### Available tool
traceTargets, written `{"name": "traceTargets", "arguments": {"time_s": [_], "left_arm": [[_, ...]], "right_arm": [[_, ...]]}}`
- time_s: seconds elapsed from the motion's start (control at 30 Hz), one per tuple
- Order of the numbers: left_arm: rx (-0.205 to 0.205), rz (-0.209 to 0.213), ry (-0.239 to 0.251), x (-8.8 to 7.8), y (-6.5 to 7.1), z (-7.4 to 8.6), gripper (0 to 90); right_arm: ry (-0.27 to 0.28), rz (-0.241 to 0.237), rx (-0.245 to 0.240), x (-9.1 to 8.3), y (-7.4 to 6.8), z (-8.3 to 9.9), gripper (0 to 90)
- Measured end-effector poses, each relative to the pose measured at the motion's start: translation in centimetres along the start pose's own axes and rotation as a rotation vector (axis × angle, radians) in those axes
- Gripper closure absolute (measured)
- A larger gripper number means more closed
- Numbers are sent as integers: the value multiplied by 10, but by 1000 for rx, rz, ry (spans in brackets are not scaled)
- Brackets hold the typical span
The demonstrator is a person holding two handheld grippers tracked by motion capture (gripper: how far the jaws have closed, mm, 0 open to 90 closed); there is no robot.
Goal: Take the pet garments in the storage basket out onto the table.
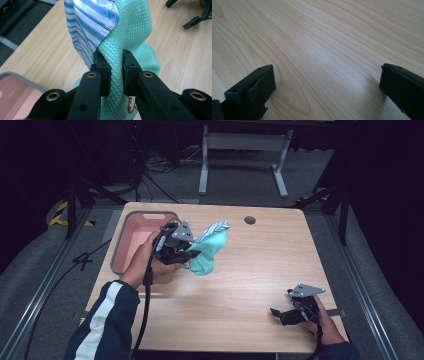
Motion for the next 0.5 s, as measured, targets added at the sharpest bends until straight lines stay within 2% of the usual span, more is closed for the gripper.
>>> {"name": "traceTargets", "arguments": {"time_s": [0.5], "left_arm": [[13, 74, -60, 57, 20, -6, 790]], "right_arm": [[2, 1, -3, 0, 0, 0, 6]]}}
Point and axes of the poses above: each handheld gripper's, and its own axes: x roughly forward along the jaws, z roughly out of its underside, y roughly to its right, the point moved 6 cm from there along x, roughly forward along the jaws, and after that the axes turned 3 degrees about -y, right-handed, at the moved point
